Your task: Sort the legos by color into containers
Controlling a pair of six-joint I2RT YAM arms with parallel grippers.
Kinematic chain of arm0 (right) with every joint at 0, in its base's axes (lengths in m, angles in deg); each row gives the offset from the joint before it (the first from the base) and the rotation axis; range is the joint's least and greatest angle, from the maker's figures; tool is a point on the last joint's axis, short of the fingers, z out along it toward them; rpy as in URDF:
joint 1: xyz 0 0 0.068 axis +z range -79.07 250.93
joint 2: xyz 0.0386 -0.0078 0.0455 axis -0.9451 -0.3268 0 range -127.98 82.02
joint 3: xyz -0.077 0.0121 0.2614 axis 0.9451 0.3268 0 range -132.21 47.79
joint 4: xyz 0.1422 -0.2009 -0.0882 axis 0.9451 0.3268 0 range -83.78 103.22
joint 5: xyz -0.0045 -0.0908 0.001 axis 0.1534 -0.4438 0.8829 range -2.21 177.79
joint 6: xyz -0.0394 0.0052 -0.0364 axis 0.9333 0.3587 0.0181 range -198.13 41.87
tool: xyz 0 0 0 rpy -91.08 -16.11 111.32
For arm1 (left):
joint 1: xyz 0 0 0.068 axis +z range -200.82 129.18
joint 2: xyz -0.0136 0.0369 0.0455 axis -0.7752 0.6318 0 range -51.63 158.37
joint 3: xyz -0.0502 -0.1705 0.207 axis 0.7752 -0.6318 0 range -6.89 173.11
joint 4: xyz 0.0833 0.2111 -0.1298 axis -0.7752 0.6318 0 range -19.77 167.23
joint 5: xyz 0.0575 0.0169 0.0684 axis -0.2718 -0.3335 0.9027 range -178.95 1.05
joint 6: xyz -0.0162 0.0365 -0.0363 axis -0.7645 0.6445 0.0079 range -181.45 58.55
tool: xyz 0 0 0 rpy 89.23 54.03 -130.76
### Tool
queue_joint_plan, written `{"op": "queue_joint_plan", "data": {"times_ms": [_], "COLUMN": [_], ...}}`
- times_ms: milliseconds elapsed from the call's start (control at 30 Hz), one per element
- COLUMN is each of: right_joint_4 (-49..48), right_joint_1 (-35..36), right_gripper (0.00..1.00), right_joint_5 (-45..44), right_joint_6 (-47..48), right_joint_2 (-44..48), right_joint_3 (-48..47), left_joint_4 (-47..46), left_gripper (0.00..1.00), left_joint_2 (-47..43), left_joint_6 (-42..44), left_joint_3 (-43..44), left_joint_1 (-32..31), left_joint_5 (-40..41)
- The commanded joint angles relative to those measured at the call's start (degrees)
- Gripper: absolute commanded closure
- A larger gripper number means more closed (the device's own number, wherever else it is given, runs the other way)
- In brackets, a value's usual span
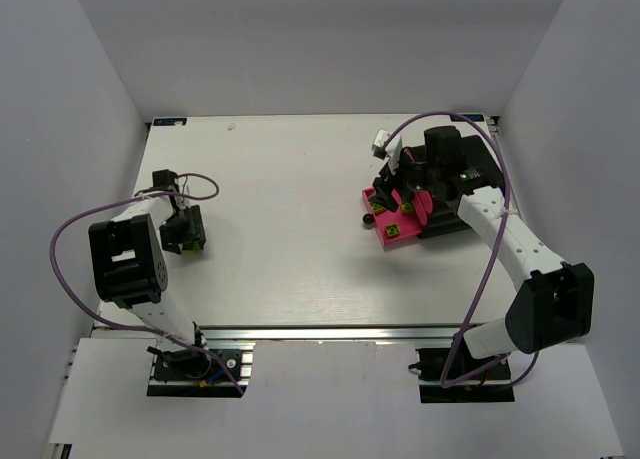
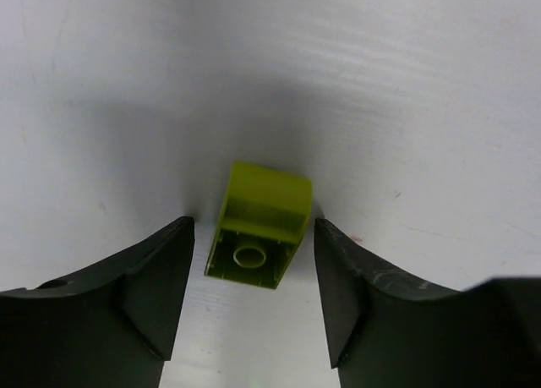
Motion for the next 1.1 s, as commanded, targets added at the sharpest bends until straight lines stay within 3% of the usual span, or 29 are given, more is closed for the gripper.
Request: {"op": "queue_joint_plan", "data": {"times_ms": [0,67,100,233,333,367,433,467,500,533,667,933,1067], "right_joint_4": [0.33,0.5,0.59,0.77,-0.1,-1.76,-6.06,-7.22,-7.93,-8.72,-10.82,-16.46,-16.55], "right_joint_1": [-0.02,-0.02,-0.02,-0.02,0.07,-0.02,0.16,-0.02,-0.19,-0.19,-0.63,-2.47,-3.18], "right_gripper": [0.22,0.22,0.22,0.22,0.24,0.27,0.53,0.81,0.95,1.0,1.0,1.0,1.0], "right_joint_5": [-0.03,-0.29,-0.38,-1.17,-2.92,-4.41,-9.59,-13.35,-14.78,-16.19,-19.54,-25.43,-25.78], "right_joint_6": [0.97,0.97,1.06,1.23,0.45,-0.95,-5.68,-7.45,-8.77,-10.79,-14.4,-19.25,-19.16], "right_joint_2": [0.22,0.48,0.48,0.92,1.45,1.88,2.06,1.89,1.54,1.1,1.01,4.52,5.93], "right_joint_3": [-2.51,-2.43,-2.43,-1.9,-1.46,-0.94,-0.67,-0.93,-1.28,-1.89,-4.01,-3.57,-2.34], "left_joint_4": [-3.32,-3.41,-3.23,-2.62,-2.97,-3.75,-9.34,-12.6,-15.68,-22.33,-34.94,-38.39,-35.32], "left_gripper": [0.33,0.46,0.57,0.77,0.91,0.92,0.93,0.93,0.93,0.93,0.93,0.91,0.86], "left_joint_2": [2.15,3.47,3.83,2.08,-2.49,-3.72,-8.55,-9.69,-10.84,-12.07,-9.02,8.82,18.23], "left_joint_6": [1.82,1.65,1.65,0.51,-3.09,-4.49,-10.81,-16.66,-19.51,-22.67,-32.97,-38.95,-39.22], "left_joint_3": [1.95,2.65,2.92,3.88,4.76,4.68,2.93,1.87,1.17,0.55,2.9,21.0,32.69], "left_joint_1": [-0.17,-0.17,-0.17,-0.7,-2.45,-3.33,-5.61,-8.84,-10.79,-12.89,-26.06,-39.62,-44.28], "left_joint_5": [1.54,0.84,0.32,-2.67,-13.45,-21.32,-29.18,-36.01,-38.69,-40.37,-44.95,-45.83,-44.34]}}
